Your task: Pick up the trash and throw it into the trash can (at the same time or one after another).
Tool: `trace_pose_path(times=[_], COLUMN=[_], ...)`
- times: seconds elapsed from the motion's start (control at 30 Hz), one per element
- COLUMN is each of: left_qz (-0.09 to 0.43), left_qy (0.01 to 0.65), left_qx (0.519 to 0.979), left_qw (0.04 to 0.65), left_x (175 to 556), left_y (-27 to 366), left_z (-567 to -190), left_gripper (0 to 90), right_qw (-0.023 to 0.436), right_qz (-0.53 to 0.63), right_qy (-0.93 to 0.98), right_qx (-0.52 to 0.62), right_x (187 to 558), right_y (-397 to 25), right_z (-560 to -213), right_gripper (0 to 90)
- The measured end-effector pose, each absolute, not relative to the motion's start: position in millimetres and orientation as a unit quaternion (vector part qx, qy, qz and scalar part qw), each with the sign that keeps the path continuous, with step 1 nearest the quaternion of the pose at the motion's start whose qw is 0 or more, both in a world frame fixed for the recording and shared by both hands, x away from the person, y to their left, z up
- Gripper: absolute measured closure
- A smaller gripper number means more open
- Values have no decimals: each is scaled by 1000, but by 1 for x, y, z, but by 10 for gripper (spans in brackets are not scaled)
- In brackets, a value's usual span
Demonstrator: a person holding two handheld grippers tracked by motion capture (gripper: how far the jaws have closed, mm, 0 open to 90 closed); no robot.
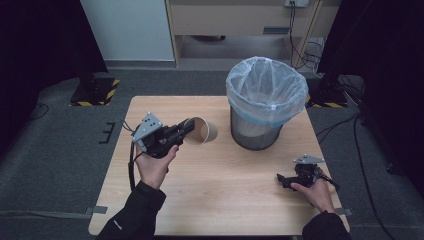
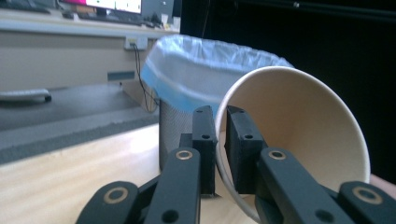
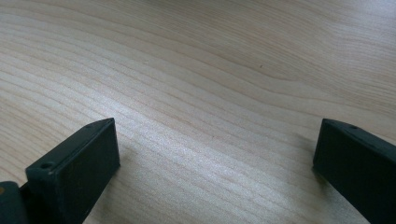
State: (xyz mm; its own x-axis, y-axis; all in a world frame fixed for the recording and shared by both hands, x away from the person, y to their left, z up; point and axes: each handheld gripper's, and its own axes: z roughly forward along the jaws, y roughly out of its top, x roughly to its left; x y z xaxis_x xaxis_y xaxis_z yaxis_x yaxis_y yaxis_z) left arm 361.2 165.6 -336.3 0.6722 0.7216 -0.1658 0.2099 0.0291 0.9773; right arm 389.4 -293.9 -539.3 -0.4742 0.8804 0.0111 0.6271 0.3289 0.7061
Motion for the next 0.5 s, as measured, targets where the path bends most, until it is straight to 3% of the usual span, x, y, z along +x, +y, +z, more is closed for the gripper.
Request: trace_pose_path(times=[0.5], left_qz=[240], left_qy=[329], left_qx=[639], left_qw=[652], left_x=[376], left_y=[157], left_z=[-284], left_gripper=[822], right_qw=[191], right_qz=[331], right_qy=[792], right_qx=[476], right_x=[389], right_y=[-294], right_z=[-539], right_gripper=[7])
